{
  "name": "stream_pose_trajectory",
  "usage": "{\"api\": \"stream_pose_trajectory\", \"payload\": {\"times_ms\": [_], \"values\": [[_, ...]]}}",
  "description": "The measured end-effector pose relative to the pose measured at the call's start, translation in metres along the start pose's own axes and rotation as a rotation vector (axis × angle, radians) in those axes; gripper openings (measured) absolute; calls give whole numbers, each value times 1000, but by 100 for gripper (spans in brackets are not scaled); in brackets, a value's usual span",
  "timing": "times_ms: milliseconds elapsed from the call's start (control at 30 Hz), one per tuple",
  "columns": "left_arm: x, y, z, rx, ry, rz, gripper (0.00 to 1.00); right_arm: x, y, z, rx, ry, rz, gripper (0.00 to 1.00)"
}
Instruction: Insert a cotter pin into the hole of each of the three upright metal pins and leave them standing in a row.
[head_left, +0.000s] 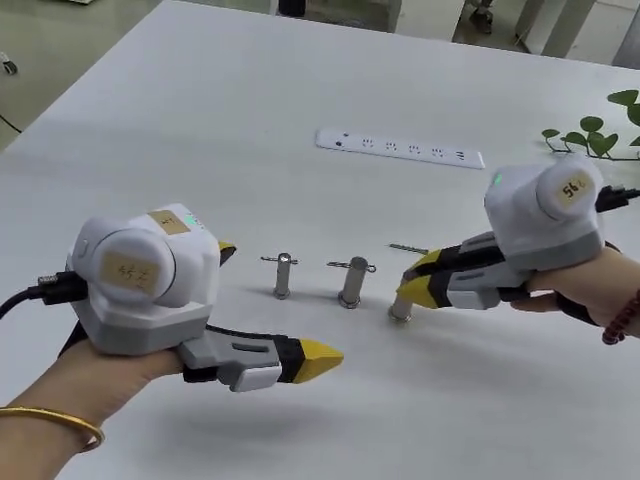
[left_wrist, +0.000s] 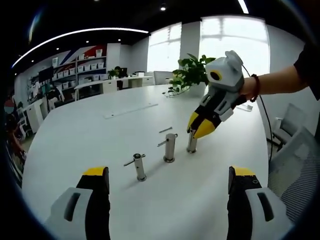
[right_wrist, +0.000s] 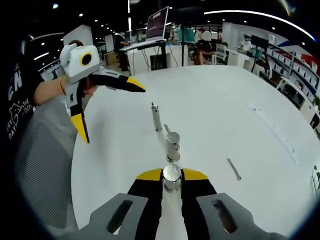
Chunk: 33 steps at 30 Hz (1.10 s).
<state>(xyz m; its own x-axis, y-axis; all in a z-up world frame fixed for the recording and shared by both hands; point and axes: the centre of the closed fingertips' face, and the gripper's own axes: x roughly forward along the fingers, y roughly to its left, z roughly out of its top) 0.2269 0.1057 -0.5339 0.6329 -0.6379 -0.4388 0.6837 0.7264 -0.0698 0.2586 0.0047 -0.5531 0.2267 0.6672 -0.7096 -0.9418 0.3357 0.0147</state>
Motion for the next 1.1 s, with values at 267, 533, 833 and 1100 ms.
{"api": "stream_pose_trajectory", "payload": {"times_ms": [267, 533, 833, 1100], "values": [[-4, 2, 0, 3, -1, 14, 99, 6, 22, 8, -20, -18, 32, 8], [-6, 0, -3, 3, 3, 10, 99, 16, 38, 12, -27, -32, 57, 8], [-7, 0, -4, 9, 6, 16, 99, 23, 44, 11, -32, -29, 80, 8], [-7, 1, -6, 14, 13, 18, 99, 26, 47, 9, -37, -28, 89, 8]]}}
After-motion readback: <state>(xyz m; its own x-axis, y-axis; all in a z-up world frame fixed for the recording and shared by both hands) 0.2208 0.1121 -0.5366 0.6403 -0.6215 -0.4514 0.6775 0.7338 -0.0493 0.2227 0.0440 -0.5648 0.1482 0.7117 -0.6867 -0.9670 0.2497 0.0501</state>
